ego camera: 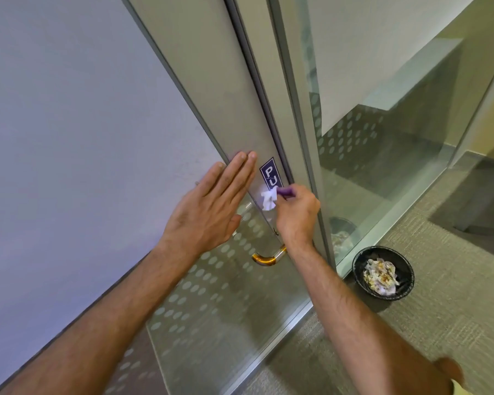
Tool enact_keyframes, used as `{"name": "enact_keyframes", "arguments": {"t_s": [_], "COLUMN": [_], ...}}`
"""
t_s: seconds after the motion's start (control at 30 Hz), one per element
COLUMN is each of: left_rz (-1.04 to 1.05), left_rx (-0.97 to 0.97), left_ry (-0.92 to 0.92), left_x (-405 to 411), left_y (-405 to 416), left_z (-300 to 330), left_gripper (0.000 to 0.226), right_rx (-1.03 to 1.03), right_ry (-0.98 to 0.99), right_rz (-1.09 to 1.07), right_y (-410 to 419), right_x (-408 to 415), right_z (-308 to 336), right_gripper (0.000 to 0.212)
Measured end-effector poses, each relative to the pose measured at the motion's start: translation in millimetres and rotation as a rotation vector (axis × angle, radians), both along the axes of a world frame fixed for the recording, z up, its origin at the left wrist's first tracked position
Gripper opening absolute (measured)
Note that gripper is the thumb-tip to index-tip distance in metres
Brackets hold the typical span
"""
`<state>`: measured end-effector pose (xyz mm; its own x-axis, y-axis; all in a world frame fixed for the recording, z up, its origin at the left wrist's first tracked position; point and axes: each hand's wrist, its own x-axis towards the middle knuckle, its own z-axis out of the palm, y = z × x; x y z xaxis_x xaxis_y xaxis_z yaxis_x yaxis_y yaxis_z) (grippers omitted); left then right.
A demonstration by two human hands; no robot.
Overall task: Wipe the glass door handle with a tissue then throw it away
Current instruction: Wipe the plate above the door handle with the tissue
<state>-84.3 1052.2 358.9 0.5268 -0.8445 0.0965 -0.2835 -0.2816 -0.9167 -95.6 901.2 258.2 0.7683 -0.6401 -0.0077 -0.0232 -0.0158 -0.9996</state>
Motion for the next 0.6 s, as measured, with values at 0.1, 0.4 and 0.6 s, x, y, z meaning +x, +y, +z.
{"name": "enact_keyframes", "arguments": {"t_s": [0.1, 0.4, 0.6], "left_rz": [-0.007, -0.006, -0.005], "left_rx": [0.009, 0.006, 0.000], "left_ry": [-0.001, -0.035, -0.022], "left_x": [1, 2, 0], "left_y": [-1, 1, 0], "left_z": [-1, -2, 1], "left_gripper": [0.098, 0.097, 0.097], "right_rx": [-0.142, -0.389, -0.454], "right_ry": [-0.107, -0.067, 0.005], "right_rz": [0.030, 0.132, 0.299], "right_y": [13, -8, -18], "right_x": [-5, -5, -11], "right_z": [6, 9, -10], "right_gripper": [0.011, 0.005, 0.004]}}
